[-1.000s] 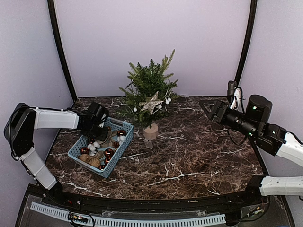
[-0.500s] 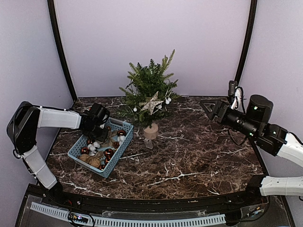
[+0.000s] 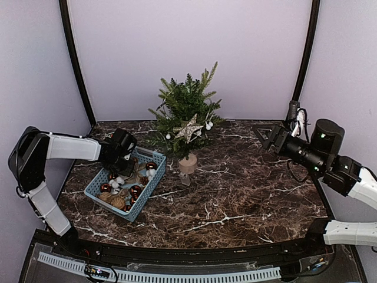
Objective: Decorate the small christmas tree
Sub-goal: Pick up the ornament heart from the bin, then hang the ornament heart on the branch.
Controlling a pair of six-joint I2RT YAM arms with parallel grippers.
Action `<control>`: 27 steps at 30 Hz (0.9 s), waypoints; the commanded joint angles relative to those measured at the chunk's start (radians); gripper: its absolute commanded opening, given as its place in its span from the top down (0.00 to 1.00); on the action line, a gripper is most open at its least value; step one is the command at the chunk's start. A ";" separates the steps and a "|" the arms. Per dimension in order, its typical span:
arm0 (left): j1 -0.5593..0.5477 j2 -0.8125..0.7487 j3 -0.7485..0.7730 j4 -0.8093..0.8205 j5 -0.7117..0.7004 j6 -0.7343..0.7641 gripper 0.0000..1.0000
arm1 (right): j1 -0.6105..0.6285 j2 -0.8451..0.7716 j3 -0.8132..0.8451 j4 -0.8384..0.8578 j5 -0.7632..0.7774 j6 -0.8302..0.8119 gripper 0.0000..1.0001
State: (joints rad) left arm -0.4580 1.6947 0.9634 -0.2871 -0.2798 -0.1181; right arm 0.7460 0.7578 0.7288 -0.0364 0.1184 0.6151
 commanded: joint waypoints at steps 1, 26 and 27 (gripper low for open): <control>0.004 -0.165 0.000 -0.045 -0.029 -0.009 1.00 | -0.004 -0.029 0.006 -0.013 0.028 0.000 0.13; -0.260 -0.675 0.189 -0.352 0.652 -0.081 1.00 | 0.010 -0.042 0.000 0.090 -0.405 -0.035 0.17; -0.283 -0.662 0.199 -0.347 0.652 -0.102 1.00 | 0.016 -0.035 -0.003 0.101 -0.428 -0.031 0.17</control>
State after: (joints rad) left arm -0.6350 1.0161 1.1034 -0.5972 0.3046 -0.1509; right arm 0.7475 0.7105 0.7387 -0.0582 -0.1513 0.5713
